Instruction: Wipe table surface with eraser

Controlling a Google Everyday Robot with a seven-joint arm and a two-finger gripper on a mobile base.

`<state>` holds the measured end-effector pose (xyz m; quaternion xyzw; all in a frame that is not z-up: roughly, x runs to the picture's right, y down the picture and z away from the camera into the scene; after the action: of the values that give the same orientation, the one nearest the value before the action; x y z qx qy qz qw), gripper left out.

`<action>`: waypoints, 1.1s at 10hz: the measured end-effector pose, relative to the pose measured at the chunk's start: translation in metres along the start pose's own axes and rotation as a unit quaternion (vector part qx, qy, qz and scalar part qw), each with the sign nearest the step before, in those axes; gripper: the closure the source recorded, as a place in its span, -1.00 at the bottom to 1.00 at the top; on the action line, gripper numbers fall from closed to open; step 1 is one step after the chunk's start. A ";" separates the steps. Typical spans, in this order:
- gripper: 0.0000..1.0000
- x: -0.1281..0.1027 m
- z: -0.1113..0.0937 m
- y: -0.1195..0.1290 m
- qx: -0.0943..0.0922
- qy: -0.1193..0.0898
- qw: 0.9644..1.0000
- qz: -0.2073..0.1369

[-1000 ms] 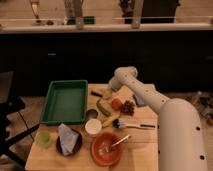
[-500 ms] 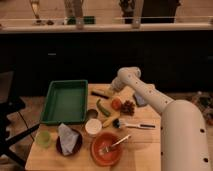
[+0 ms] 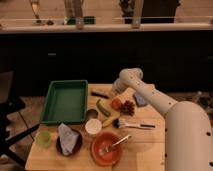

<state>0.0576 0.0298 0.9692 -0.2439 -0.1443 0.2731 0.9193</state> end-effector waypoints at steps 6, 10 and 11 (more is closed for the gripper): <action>-0.59 -0.030 0.008 0.000 -0.008 -0.001 0.999 -0.031; -0.60 -0.038 0.018 -0.003 -0.031 -0.001 0.998 -0.047; -0.60 -0.037 0.021 -0.005 -0.034 0.000 0.998 -0.048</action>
<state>0.0210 0.0131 0.9848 -0.2678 -0.1649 0.2238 0.9225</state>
